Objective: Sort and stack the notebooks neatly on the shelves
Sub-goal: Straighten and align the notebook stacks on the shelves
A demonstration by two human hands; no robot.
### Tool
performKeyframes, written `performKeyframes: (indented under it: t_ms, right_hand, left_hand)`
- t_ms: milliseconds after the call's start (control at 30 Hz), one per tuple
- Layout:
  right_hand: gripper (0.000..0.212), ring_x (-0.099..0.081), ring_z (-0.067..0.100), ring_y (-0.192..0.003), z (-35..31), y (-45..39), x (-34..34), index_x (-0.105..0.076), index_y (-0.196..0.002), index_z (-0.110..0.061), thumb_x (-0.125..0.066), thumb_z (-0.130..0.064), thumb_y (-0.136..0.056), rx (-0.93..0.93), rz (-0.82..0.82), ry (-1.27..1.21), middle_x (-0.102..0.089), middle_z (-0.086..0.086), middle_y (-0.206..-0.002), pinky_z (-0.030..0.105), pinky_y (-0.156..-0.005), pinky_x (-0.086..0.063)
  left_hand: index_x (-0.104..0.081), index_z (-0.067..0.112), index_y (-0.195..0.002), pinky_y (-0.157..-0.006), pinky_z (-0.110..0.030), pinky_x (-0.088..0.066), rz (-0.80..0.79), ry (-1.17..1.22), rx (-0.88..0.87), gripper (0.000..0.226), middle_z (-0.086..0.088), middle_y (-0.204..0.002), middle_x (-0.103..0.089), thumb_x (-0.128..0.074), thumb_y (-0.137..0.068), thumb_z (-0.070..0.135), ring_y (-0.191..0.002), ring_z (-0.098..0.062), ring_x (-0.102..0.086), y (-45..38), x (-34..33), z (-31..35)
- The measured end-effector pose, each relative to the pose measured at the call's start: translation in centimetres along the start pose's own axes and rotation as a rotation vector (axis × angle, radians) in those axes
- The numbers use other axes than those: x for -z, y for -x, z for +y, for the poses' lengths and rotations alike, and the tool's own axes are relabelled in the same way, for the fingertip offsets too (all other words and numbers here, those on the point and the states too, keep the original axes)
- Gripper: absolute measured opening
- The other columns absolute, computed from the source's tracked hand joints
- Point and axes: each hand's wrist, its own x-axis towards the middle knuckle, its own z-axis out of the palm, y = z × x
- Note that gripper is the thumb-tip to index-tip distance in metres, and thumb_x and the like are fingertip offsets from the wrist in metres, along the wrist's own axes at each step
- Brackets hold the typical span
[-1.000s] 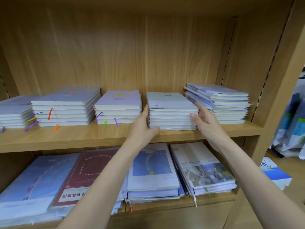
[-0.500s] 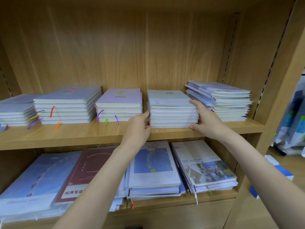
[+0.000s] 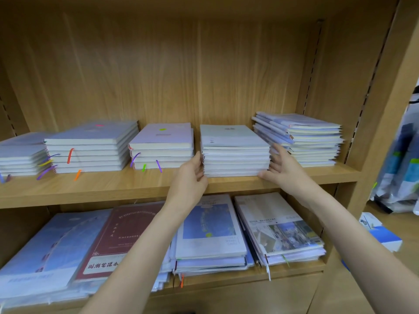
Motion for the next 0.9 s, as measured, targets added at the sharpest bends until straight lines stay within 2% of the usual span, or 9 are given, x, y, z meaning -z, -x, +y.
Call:
performKeyframes:
  t_ms: [67,167,233,433,567,667,767,800,900]
  right_hand:
    - [0.068,-0.045,0.007,-0.116,0.3,0.5,-0.4,-0.026,-0.143,-0.004,-0.058,0.01,-0.084,0.016,-0.008,-0.016,-0.045,-0.003,-0.127,0.002,-0.086,-0.039]
    - [0.058,-0.048,0.006,-0.11,0.5,0.5,-0.7,-0.036,-0.137,-0.005,-0.057,0.01,-0.085,0.046,0.003,0.019,-0.049,-0.007,-0.117,0.0,-0.079,-0.04]
    - [0.056,-0.048,0.005,-0.112,0.5,0.4,-0.7,-0.038,-0.136,-0.008,-0.058,0.008,-0.086,0.063,0.003,0.051,-0.049,-0.008,-0.117,0.007,-0.087,-0.039]
    - [0.051,-0.051,0.013,-0.119,1.1,-0.1,-0.5,-0.042,-0.131,-0.011,-0.06,0.002,-0.086,0.054,0.009,0.187,-0.054,-0.004,-0.121,0.029,-0.104,-0.038]
    - [0.051,-0.053,0.023,-0.118,1.2,-0.2,-0.6,-0.042,-0.133,-0.01,-0.061,-0.004,-0.087,0.053,0.028,0.317,-0.058,0.005,-0.125,0.046,-0.102,-0.042]
    - [0.052,-0.052,0.022,-0.12,1.1,-0.2,-0.6,-0.041,-0.136,-0.01,-0.059,-0.002,-0.088,0.05,0.032,0.312,-0.057,0.003,-0.127,0.041,-0.103,-0.043]
    - [0.054,-0.044,0.007,-0.121,0.4,0.4,-0.3,-0.036,-0.138,-0.006,-0.051,0.01,-0.089,0.034,0.014,0.144,-0.045,-0.007,-0.126,0.004,-0.088,-0.041]
    - [0.055,-0.041,0.005,-0.119,0.2,0.6,-0.3,-0.034,-0.139,-0.005,-0.049,0.012,-0.089,0.041,0.009,0.104,-0.043,-0.007,-0.124,-0.001,-0.082,-0.039]
    - [0.06,-0.048,0.011,-0.12,0.1,0.4,-0.5,-0.033,-0.141,-0.01,-0.051,0.012,-0.088,0.091,0.02,0.102,-0.048,-0.006,-0.123,0.011,-0.092,-0.041]
  left_hand:
    - [-0.034,0.007,-0.143,-0.104,-0.023,-0.037,-0.005,-0.012,-0.003,0.063,0.005,-0.131,-0.048,-0.044,-0.085,-0.015,-0.119,-0.007,-0.049,-0.1,-0.1,-0.2]
    - [-0.036,0.01,-0.142,-0.104,-0.023,-0.038,-0.023,-0.088,-0.03,0.062,0.011,-0.12,-0.051,-0.043,-0.084,-0.014,-0.118,-0.006,-0.051,-0.1,-0.1,-0.2]
    - [-0.039,0.011,-0.14,-0.101,-0.02,-0.04,-0.007,-0.164,-0.042,0.06,0.008,-0.119,-0.056,-0.044,-0.084,-0.012,-0.113,-0.005,-0.054,0.0,-0.1,-0.3]
    - [-0.036,0.01,-0.142,-0.094,-0.046,-0.047,0.026,-0.301,-0.075,0.061,-0.015,-0.111,-0.065,-0.044,-0.083,-0.006,-0.11,-0.03,-0.058,-0.3,-0.4,-0.9]
    - [-0.035,0.011,-0.142,-0.092,-0.048,-0.048,0.025,-0.332,-0.113,0.061,-0.016,-0.11,-0.066,-0.042,-0.083,-0.004,-0.106,-0.033,-0.06,-0.1,-0.5,-1.0]
    - [-0.043,0.011,-0.137,-0.096,-0.041,-0.047,0.012,-0.259,-0.069,0.056,-0.012,-0.112,-0.067,-0.044,-0.083,-0.005,-0.109,-0.028,-0.06,-0.3,0.0,-0.8]
    - [-0.04,0.009,-0.139,-0.099,-0.018,-0.038,0.046,-0.101,-0.005,0.055,-0.002,-0.131,-0.055,-0.047,-0.086,-0.005,-0.122,-0.012,-0.051,-0.7,0.7,0.1]
    - [-0.038,0.008,-0.14,-0.095,-0.013,-0.036,0.052,-0.076,-0.005,0.056,0.002,-0.132,-0.052,-0.047,-0.087,-0.005,-0.122,-0.008,-0.05,-0.9,0.7,0.6]
    - [-0.033,0.009,-0.143,-0.083,-0.008,-0.035,0.056,-0.08,-0.01,0.057,0.016,-0.115,-0.051,-0.046,-0.089,-0.004,-0.109,0.0,-0.049,-1.1,0.0,1.0]
